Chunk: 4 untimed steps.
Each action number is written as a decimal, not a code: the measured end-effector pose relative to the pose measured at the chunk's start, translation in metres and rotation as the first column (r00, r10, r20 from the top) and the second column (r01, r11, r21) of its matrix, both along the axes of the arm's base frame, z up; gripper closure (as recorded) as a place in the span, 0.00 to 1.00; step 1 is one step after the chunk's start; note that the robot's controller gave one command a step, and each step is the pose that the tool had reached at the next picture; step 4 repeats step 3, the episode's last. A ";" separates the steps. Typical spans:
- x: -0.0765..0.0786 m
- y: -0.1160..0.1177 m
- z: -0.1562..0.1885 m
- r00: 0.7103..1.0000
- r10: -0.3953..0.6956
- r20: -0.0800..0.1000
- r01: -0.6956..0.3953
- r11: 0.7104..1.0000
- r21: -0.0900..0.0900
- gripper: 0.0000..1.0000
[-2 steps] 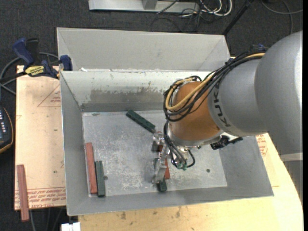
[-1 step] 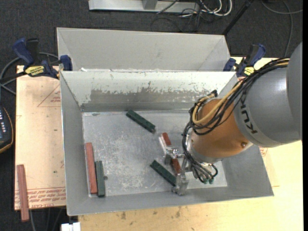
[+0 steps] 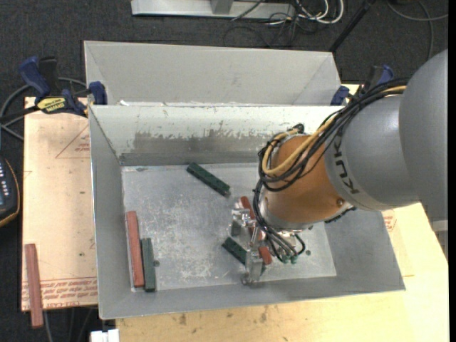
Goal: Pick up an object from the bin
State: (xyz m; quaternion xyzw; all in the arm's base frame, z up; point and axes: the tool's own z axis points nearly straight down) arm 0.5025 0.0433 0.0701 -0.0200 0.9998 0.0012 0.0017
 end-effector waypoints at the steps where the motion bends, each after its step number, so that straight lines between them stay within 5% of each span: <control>1: 0.000 -0.001 0.001 1.000 -0.004 -0.001 0.004 1.000 -0.001 1.00; 2: 0.002 0.016 0.154 1.000 -0.020 0.008 0.020 1.000 0.000 1.00; 3: 0.018 0.013 0.149 0.997 0.073 0.001 -0.073 0.997 -0.002 1.00; 4: 0.018 0.013 0.149 0.997 0.073 0.001 -0.073 0.997 -0.002 1.00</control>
Offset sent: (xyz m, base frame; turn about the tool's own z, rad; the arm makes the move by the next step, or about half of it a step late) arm 0.0000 0.0000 0.0000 0.0000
